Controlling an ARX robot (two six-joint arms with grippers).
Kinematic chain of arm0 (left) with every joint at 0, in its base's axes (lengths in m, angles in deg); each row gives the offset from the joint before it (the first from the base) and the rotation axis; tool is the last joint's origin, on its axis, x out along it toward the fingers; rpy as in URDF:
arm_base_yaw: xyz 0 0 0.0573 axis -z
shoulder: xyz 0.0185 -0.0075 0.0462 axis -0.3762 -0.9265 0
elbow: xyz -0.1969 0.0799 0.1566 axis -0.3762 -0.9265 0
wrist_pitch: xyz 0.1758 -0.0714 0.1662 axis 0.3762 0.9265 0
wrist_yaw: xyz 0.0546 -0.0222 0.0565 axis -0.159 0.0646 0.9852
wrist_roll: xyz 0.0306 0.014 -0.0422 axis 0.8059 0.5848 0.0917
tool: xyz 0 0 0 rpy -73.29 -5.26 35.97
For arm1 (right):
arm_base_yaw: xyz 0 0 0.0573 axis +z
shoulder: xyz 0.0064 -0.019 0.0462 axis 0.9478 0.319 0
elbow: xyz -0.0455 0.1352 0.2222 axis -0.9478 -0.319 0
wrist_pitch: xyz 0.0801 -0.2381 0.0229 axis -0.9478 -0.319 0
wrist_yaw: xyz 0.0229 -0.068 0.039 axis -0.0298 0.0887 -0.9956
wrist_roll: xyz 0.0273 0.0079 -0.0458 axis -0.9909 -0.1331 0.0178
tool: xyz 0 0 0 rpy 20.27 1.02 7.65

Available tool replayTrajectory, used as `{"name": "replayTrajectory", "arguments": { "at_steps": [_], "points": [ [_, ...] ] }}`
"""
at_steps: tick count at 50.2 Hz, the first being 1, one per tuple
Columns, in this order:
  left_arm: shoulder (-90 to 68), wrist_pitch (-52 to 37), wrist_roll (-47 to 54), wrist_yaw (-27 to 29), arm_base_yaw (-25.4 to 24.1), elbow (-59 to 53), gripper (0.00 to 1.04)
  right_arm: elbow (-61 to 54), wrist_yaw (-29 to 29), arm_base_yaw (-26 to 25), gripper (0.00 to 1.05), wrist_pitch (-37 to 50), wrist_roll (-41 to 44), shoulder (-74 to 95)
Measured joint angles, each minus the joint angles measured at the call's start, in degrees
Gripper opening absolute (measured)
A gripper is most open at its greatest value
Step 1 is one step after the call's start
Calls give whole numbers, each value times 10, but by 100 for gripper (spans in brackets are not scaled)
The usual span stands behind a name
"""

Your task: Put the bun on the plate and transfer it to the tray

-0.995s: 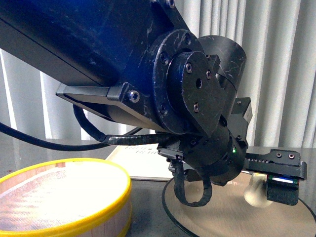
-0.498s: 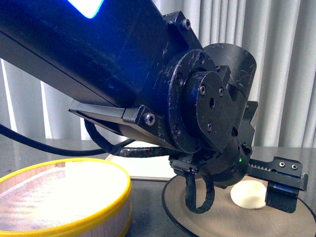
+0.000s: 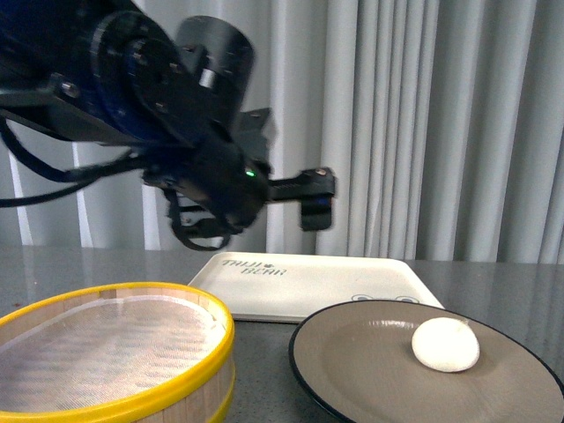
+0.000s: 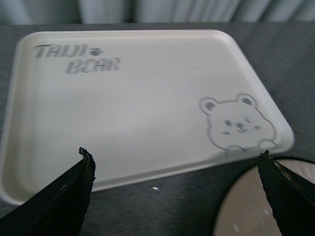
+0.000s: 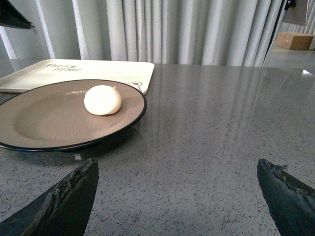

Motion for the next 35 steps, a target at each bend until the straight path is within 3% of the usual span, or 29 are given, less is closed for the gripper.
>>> {"name": "replayTrajectory", "arguments": {
  "at_steps": [8,17,20,25,35],
  "points": [
    [59,46,-76,-26,-105,-24,98,0,0,0,96,0,0,0],
    [87,22,-70,-7,-116,-38,96,0,0,0,96,0,0,0],
    [119,-162,-1,69,-111,-146,82,0,0,0,96,0,0,0],
    [202,-364,63,67,-118,-337,59,0,0,0,96,0,0,0],
    [315,-477,82,52,-155,-566,18,0,0,0,96,0,0,0]
  ]
}}
